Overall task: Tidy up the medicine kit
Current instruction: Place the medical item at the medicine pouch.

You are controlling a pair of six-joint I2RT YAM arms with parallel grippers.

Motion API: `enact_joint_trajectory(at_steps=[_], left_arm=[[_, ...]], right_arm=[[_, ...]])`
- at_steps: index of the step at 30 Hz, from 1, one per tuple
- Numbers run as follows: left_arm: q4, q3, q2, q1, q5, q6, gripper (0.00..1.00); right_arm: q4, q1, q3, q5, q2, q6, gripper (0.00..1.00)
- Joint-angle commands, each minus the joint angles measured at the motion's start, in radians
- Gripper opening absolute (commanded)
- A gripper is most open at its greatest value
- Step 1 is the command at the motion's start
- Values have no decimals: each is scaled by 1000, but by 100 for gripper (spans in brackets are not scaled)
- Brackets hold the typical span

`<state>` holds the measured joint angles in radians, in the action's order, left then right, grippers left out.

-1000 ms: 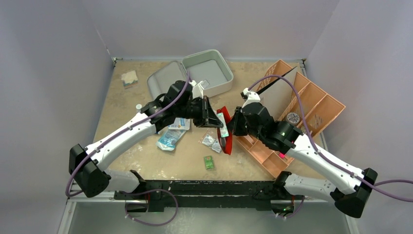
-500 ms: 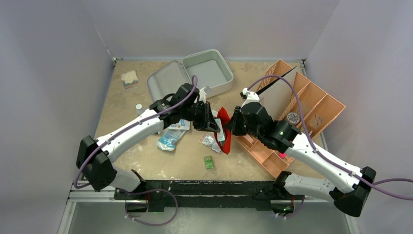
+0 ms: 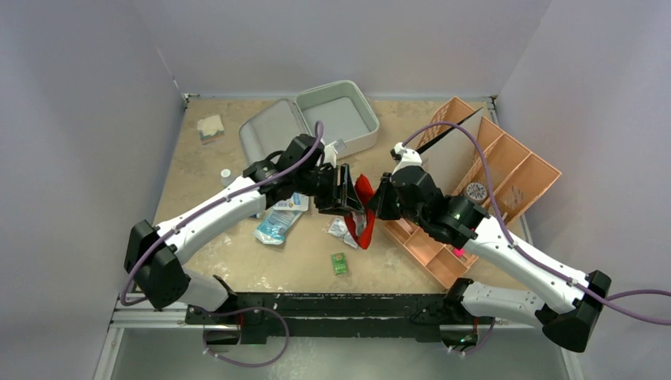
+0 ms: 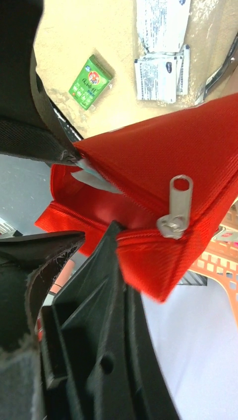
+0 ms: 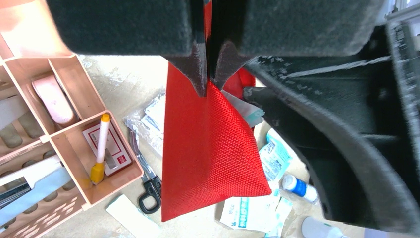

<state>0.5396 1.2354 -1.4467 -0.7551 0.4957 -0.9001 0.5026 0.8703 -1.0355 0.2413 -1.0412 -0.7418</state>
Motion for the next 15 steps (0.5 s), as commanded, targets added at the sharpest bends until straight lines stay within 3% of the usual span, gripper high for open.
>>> enact_joint_trajectory(at_steps=[1,10,15], left_arm=[[-37,34,98,-4,16,49,50],[-88,53,123,-4,41,91,32],[71,151,142,-4,-90,221,42]], right_arm=[[-3,2,-29,26,19,-18,0],[-28,2,-24,-15,21,-34,0],[61,2,-61,-118,53,-89,0]])
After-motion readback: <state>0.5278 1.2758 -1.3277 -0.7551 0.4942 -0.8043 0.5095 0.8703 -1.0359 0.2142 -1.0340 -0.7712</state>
